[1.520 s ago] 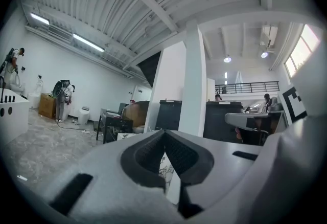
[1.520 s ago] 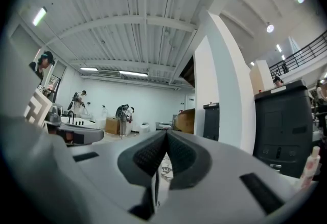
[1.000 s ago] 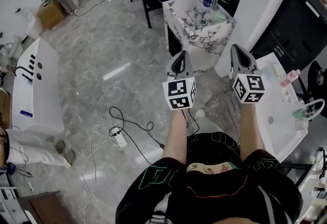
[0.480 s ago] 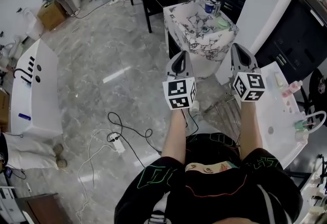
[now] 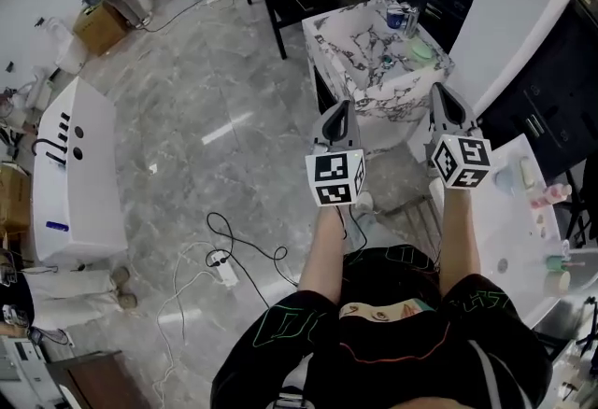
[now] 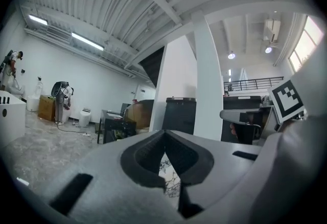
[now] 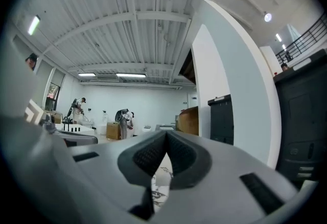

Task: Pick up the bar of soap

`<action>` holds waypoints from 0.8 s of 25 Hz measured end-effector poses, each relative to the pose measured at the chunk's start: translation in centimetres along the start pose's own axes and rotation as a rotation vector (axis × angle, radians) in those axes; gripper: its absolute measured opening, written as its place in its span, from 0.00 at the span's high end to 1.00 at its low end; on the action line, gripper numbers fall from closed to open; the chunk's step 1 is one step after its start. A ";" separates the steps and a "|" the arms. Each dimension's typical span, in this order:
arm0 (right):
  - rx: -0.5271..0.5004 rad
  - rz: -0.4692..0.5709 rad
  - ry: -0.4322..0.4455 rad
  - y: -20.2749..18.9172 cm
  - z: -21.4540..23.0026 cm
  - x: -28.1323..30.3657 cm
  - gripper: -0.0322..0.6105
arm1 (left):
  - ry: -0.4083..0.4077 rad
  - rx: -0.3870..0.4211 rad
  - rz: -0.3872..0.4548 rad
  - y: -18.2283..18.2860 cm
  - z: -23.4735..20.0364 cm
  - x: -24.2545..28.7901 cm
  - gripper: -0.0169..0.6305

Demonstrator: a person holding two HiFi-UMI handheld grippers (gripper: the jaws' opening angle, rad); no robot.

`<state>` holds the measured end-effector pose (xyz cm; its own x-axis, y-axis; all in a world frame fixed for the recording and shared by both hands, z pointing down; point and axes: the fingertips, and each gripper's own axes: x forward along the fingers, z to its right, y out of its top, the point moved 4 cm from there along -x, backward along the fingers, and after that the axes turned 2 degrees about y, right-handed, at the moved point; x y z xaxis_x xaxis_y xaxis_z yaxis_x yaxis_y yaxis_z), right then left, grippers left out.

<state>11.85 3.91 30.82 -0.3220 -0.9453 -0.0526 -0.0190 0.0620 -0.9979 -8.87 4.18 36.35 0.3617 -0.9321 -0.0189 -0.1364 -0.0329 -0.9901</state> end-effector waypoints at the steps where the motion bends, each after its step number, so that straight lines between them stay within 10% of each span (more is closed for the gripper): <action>1: 0.010 -0.008 0.003 -0.4 0.6 1.2 0.94 | 0.001 -0.001 -0.014 -0.3 -0.1 1.1 0.96; 20: 0.186 -0.183 -0.041 -11.3 14.5 18.6 0.94 | -0.048 0.087 -0.291 -6.7 -1.0 24.2 0.96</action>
<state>19.82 -19.05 40.61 -0.2904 -0.9479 0.1312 0.1022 -0.1671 -0.9806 -0.14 -18.51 42.63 0.4173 -0.8700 0.2627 0.0580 -0.2630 -0.9631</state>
